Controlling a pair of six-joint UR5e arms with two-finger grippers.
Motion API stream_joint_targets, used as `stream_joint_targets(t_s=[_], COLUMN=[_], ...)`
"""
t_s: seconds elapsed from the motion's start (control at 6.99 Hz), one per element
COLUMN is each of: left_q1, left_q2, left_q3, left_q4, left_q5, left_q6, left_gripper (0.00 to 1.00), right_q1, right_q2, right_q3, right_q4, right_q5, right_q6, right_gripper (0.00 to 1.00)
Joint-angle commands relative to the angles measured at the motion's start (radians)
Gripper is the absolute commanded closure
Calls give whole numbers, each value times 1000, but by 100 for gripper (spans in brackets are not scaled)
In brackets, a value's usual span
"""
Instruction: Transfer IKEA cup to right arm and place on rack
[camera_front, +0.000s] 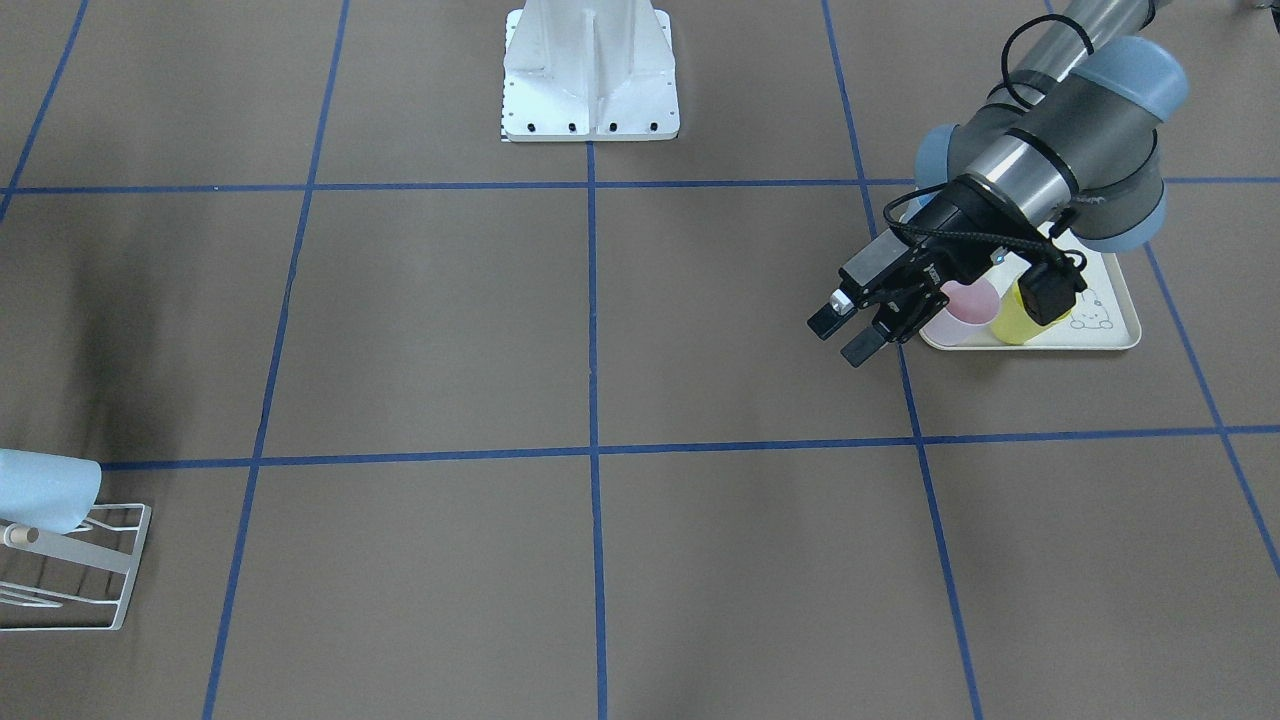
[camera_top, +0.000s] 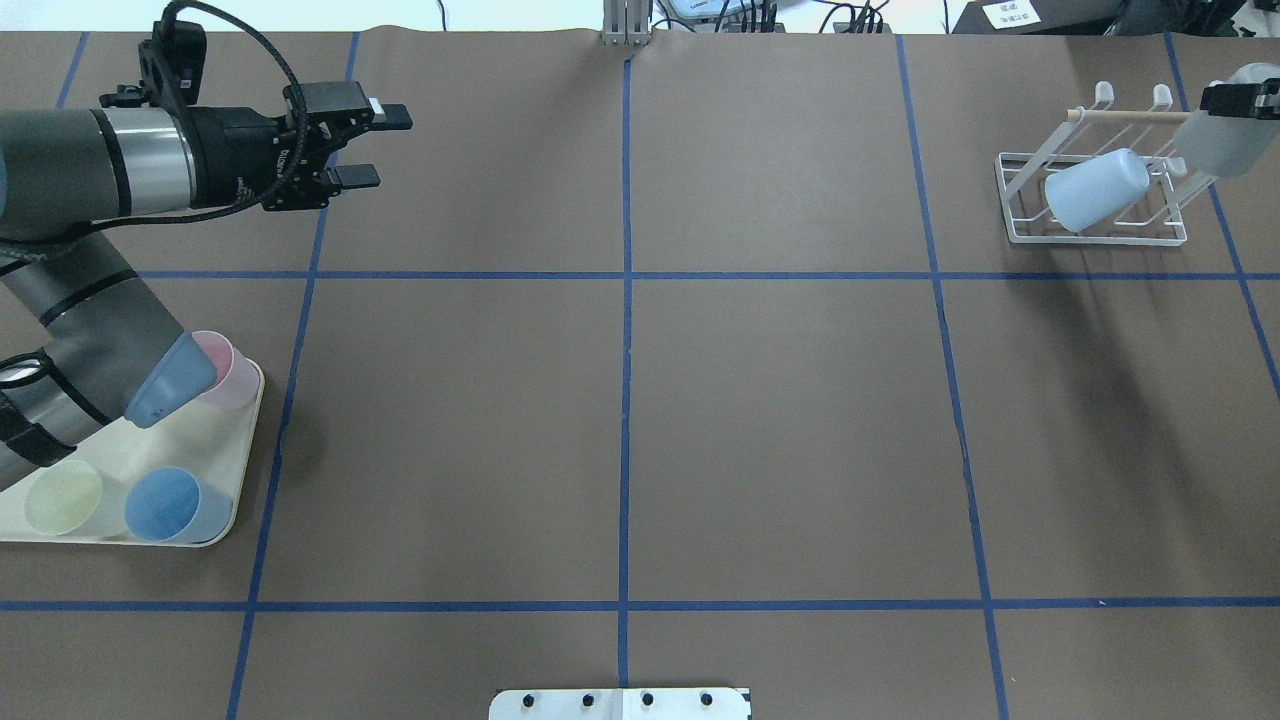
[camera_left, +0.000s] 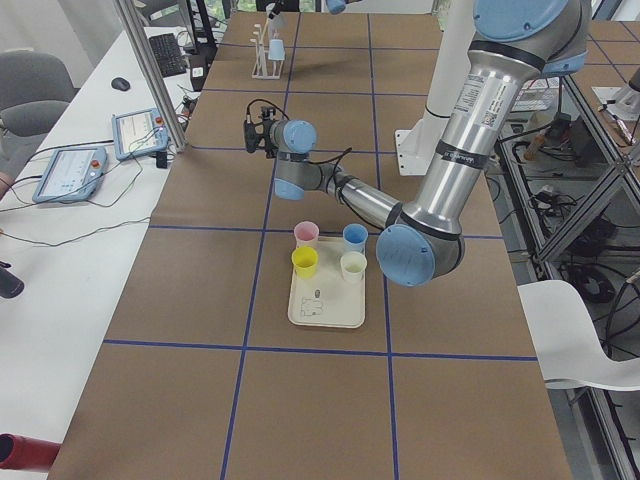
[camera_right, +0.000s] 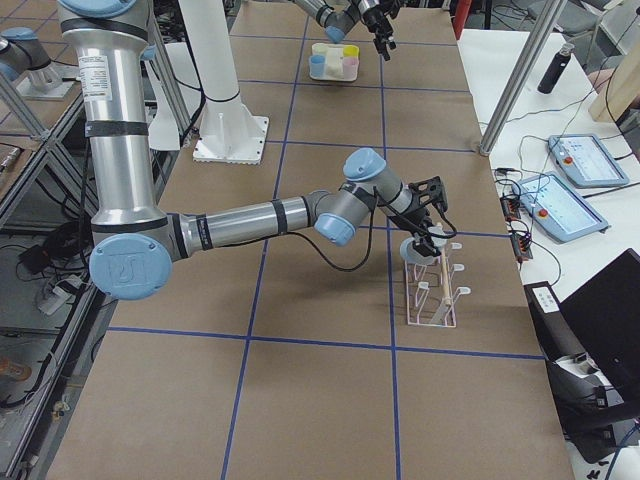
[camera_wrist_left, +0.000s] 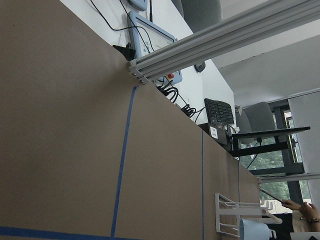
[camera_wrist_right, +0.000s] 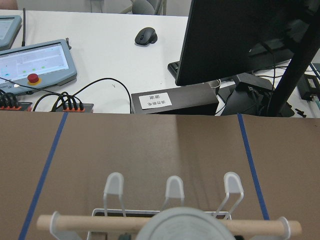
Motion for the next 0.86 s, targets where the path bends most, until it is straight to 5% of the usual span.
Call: stream_joint_targets(t_s=[0.0, 0.72], left_q1=[2, 2], left_q2=[-1, 1], left_q3=[-3, -6], left_q4=[0, -2], left_q5=[-1, -1], left_q6=[0, 0], left_gripper=[2, 2], right_q1=[-8, -33], right_q2=[8, 15], right_q3=[-29, -68], right_q4=[2, 5], right_q5=[0, 0], right_q6=[1, 1], right_gripper=[73, 72])
